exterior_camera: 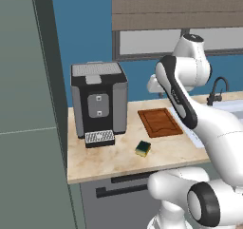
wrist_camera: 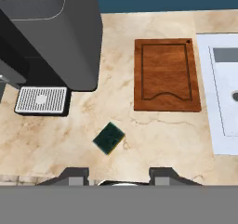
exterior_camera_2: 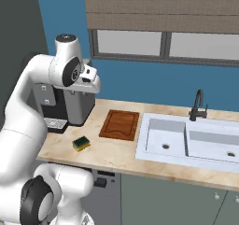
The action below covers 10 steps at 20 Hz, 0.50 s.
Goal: Pick up the sponge from the counter and clean the cutting board by briefly scrubbing or pressing down on the cutting board. Once finished, release the sponge.
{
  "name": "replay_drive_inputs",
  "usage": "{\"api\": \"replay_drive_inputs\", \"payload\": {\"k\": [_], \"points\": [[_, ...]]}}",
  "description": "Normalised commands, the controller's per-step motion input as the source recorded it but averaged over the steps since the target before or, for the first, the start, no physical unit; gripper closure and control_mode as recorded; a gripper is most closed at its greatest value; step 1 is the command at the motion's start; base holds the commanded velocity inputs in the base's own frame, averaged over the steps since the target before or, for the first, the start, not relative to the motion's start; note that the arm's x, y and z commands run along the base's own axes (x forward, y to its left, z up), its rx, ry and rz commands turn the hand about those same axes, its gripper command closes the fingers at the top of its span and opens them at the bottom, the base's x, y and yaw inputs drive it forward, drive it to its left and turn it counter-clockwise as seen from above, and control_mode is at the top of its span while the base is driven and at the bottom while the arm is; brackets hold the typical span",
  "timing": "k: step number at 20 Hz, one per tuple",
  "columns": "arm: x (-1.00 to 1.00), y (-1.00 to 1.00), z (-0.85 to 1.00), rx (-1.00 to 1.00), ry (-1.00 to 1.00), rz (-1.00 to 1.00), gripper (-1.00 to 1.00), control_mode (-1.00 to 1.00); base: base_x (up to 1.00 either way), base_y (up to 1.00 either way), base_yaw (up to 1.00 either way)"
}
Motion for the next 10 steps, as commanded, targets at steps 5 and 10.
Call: {"api": "replay_drive_inputs", "payload": {"k": [5,10], "points": [[-0.12,0.0,0.0,0.0,0.0,0.0,-1.0,-1.0,0.0,0.0,0.0],[-0.2,0.0,-0.09,0.0,0.03,0.0,-1.0,-1.0,0.0,0.0,0.0]]}}
